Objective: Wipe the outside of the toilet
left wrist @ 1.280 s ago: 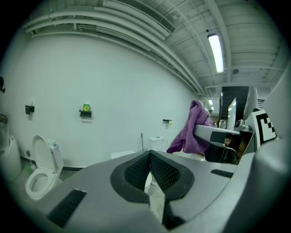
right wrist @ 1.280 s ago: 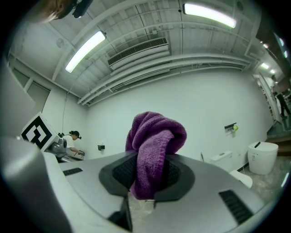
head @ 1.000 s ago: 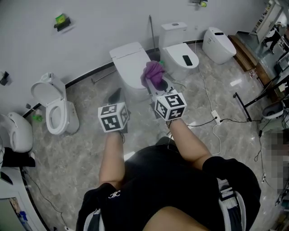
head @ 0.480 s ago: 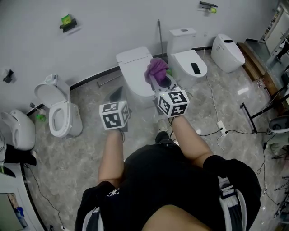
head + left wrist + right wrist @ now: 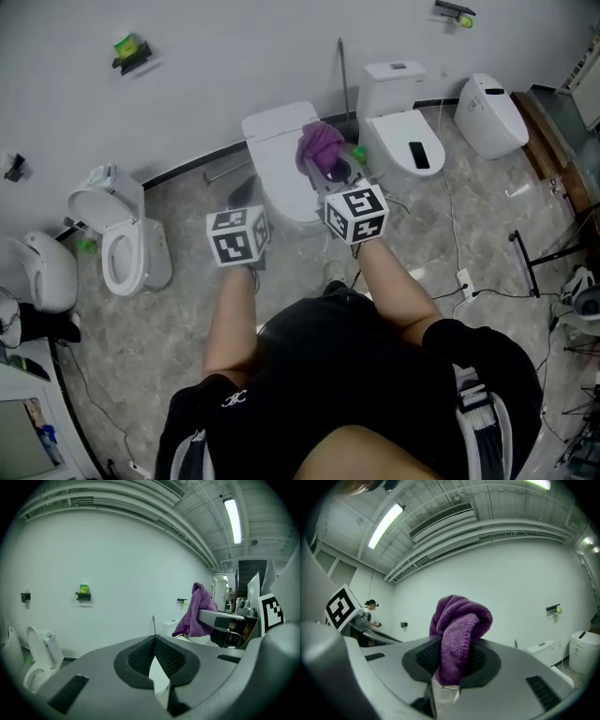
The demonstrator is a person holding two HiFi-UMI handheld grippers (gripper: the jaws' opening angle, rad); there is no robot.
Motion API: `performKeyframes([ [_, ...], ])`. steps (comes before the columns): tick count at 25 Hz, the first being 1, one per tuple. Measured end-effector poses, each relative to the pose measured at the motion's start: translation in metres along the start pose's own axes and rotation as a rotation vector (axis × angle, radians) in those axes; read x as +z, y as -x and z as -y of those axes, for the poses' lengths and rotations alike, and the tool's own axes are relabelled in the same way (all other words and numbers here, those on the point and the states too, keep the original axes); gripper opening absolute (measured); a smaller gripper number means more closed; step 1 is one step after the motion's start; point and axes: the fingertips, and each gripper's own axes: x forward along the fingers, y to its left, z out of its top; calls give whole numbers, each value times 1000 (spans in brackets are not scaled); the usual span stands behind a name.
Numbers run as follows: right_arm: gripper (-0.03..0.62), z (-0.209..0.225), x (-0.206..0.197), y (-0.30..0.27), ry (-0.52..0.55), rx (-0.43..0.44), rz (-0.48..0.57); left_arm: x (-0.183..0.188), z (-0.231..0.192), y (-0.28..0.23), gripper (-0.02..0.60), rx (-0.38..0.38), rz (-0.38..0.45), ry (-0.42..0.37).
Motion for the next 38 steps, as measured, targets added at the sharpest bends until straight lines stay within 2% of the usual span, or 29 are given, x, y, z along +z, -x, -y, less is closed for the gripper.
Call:
performKeyframes([
  [9,84,105,-11,-71,-3,83,-55,36,11,-123,8,46,-36,27],
  [14,84,144,-9,-104,30,155,-66,54,11,-174,8,95,-34,61],
  [17,84,159,-8,-120,11,187,-62,62,13,-191,8,108,-46,79],
  [21,84,164,-25,-140,-36,202,-94,55,0,-198,8,147,-77,73],
  [26,84,168,-50,-168,-65,202,-141,39,-21,-215,8,158,-120,111],
  [30,84,170,-67,-192,-78,207,-169,29,-39,-228,8,182,-142,94],
  [34,84,163,-86,-224,-82,224,-216,23,-72,-245,8,186,-145,122],
  [38,84,149,-110,-267,-37,243,-281,18,-115,-269,8,178,-155,145],
])
